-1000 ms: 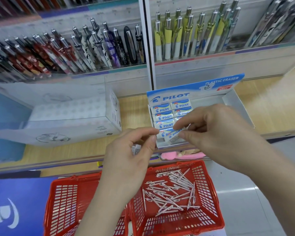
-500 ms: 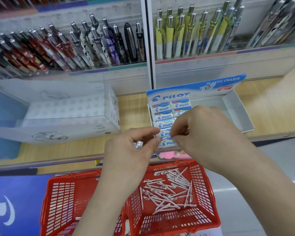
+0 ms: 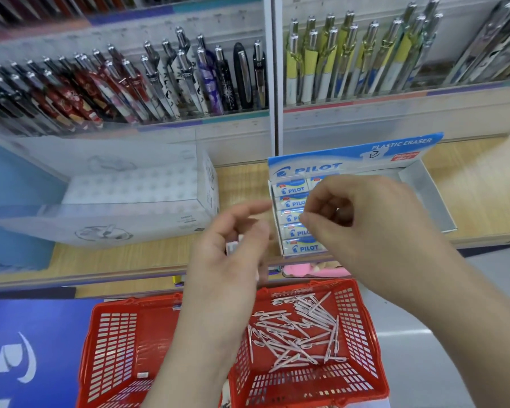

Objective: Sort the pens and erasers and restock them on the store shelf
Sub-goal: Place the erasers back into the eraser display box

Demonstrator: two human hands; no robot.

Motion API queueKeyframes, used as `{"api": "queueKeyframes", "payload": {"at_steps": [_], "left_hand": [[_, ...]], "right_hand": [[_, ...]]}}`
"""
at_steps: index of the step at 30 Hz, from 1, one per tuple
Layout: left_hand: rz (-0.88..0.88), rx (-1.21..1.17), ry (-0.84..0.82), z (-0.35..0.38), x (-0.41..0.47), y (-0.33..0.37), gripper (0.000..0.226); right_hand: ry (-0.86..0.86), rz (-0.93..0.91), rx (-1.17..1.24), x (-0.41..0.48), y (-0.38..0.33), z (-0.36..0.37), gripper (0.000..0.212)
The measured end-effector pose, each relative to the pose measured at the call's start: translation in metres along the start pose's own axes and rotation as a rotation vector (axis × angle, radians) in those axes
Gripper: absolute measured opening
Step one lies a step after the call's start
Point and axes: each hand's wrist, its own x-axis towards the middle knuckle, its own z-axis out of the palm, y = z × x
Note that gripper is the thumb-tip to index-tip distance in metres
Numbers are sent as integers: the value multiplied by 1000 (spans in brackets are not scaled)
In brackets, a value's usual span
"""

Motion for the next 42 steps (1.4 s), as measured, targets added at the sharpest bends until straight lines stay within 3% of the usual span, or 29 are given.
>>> {"api": "queueKeyframes", "payload": {"at_steps": [2,4,6,9,14,18,21,25,30,38,42], "left_hand": [[-161,-434,-63,1,-4,8,32],[-211,-611,-110,3,-7,12,37],[-216,-659,-106,7,-8,14,39],[-199,-679,-58,13,-12,15,38],[-145,-611,-46,19,-16,10,37],[-125,-593,-139,15,-17,10,31],[-43,-365,-195,5,-15,10,26],[57,45,-177,-1,-15,12,28],[145,229,-162,2,-15,21,20],[138,280,-34,19,-16,13,31],[154,290,28,25,-16,9,32]], "right_hand": [[-77,43,377,-11,-8,-3,8],[-226,118,718,-22,-13,-2,8],[-281,129,810,-30,-12,3,21],[-198,135,804,-33,-11,7,39],[-192,151,847,-32,-10,7,51],[-186,241,981,-33,-6,1,35],[-129,316,1061,-33,0,-2,16],[-131,302,1033,-35,6,-5,17],[-155,291,1071,-37,11,-8,19],[-170,101,908,-41,21,-20,37],[-96,32,697,-42,27,-19,29]]}}
